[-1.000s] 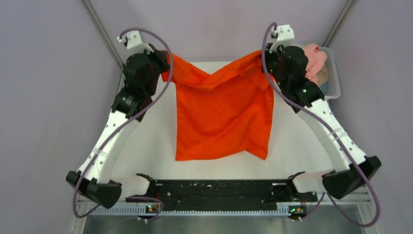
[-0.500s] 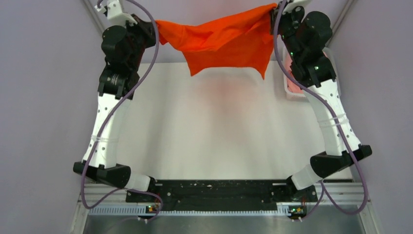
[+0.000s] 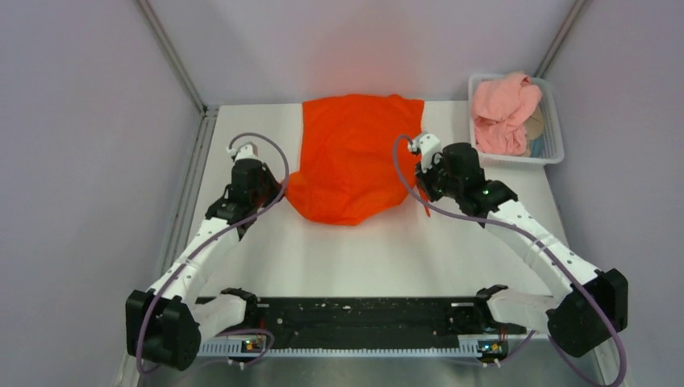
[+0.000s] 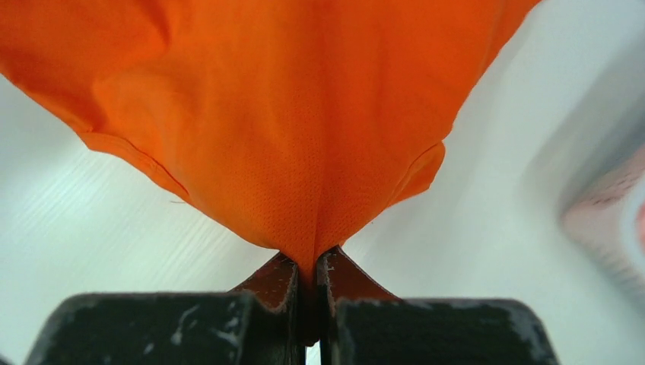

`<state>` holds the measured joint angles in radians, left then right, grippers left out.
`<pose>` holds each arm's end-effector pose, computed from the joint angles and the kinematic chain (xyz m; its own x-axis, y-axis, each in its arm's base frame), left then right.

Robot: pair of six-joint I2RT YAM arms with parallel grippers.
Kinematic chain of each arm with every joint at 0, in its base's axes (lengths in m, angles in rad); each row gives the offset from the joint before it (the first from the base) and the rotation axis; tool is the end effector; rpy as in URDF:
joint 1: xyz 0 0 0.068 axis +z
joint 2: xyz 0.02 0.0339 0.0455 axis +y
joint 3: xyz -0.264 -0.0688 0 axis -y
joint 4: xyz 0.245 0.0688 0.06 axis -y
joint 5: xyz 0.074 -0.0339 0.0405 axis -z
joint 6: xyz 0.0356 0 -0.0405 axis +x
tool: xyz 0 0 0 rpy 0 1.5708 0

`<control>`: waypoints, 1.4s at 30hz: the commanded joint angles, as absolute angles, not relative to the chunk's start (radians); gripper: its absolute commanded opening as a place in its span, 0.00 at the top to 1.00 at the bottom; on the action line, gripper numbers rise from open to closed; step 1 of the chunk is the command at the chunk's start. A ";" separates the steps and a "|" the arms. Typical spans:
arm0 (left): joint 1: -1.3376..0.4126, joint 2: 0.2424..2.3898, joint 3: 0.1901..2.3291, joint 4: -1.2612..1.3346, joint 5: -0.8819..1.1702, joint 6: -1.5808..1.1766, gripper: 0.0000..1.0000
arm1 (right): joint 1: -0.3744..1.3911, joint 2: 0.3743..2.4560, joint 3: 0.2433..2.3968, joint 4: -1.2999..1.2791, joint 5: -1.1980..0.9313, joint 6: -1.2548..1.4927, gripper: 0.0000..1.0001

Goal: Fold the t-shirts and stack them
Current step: Flatten out the tshirt

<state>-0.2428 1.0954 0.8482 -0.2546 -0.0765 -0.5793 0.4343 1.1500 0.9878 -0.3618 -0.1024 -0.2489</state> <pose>0.2408 -0.0568 0.2938 -0.4863 -0.4419 -0.7538 -0.1094 0.8867 -0.4492 0.2328 0.1120 0.3194 -0.3170 -0.4172 -0.8517 -0.5953 0.7866 -0.1637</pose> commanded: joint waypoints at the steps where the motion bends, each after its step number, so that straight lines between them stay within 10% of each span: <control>1: -0.241 0.989 0.730 -0.293 -0.141 -0.709 1.00 | 0.507 1.122 0.954 -0.489 -0.037 -0.121 1.00; 6: -0.242 0.953 0.668 -0.426 -0.158 -0.784 1.00 | 0.553 1.204 0.901 -0.623 0.128 0.048 0.94; 9: -0.242 0.938 0.650 -0.510 -0.222 -0.830 0.83 | 0.561 1.256 0.899 -0.693 0.171 0.141 0.75; 15: -0.242 0.853 0.681 -0.622 -0.305 -0.863 0.34 | 0.698 1.168 0.911 -0.687 0.153 0.104 0.42; 18: -0.243 0.792 0.716 -0.632 -0.302 -0.853 0.02 | 0.718 1.061 0.923 -0.664 0.126 0.088 0.06; 28: -0.281 0.930 0.711 -0.311 0.094 -0.769 0.01 | 0.718 0.802 0.801 -0.347 0.208 0.273 0.01; 42: -0.362 1.471 0.767 -0.161 0.229 -0.740 0.01 | 0.501 1.386 0.847 -0.183 0.098 0.581 0.03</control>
<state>-0.3576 1.4620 0.7933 -0.2165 0.2047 -0.7517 0.5381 1.2659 0.8169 -0.2939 0.1745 0.5205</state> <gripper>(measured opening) 0.990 0.973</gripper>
